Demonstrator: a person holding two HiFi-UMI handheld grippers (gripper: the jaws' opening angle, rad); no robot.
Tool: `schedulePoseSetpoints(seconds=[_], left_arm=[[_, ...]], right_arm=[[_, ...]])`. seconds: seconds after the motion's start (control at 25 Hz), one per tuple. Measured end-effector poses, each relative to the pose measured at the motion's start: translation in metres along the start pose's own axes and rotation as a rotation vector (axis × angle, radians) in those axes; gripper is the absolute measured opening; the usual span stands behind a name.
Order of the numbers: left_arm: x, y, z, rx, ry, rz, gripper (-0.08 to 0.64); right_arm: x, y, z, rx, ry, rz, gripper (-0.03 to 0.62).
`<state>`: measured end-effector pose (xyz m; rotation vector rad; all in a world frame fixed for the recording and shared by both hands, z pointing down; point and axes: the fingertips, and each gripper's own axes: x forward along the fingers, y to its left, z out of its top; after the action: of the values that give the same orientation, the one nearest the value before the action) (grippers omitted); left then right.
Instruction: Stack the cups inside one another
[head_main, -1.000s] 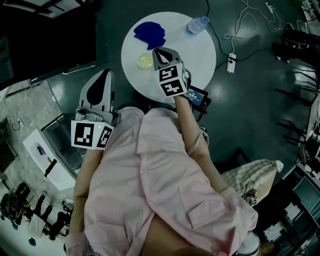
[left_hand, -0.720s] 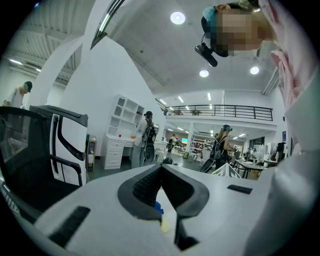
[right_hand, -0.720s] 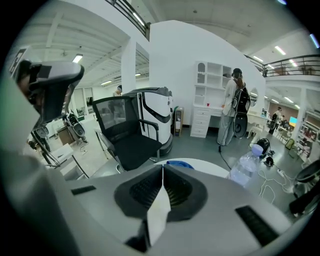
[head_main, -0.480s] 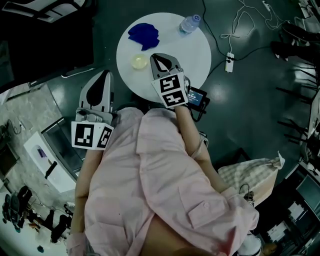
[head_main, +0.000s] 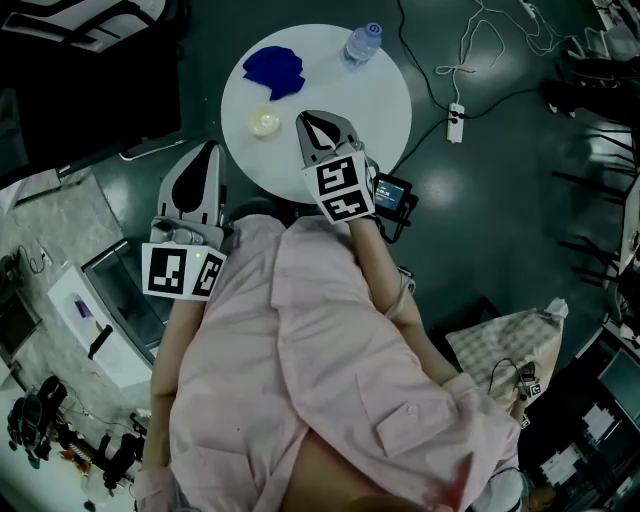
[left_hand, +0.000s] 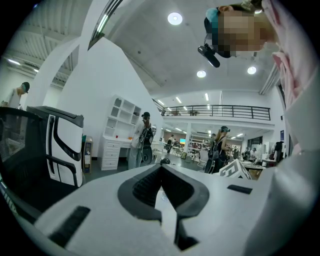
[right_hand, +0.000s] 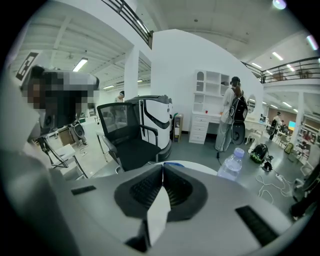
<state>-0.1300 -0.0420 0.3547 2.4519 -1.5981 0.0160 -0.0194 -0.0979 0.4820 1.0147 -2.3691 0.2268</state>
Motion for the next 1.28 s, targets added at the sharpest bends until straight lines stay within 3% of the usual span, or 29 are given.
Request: schedulePoseSetpoints(seconds=[0.4, 0.68, 1.28], left_arm=[[-0.004, -0.038, -0.008, -0.003, -0.011, 0.010, 0.009], [-0.007, -0.067, -0.018, 0.036, 0.001, -0.026, 0.009], [-0.008, -0.069, -0.023, -0.002, 0.001, -0.015, 0.009]], right_arm=[[-0.038, 0.000, -0.013, -0.039, -0.026, 0.037, 0.032], [-0.072, 0.007, -0.011, -0.011, -0.100, 0.070, 0.032], [-0.109, 0.012, 0.007, 0.021, -0.165, 0.101, 0.034]])
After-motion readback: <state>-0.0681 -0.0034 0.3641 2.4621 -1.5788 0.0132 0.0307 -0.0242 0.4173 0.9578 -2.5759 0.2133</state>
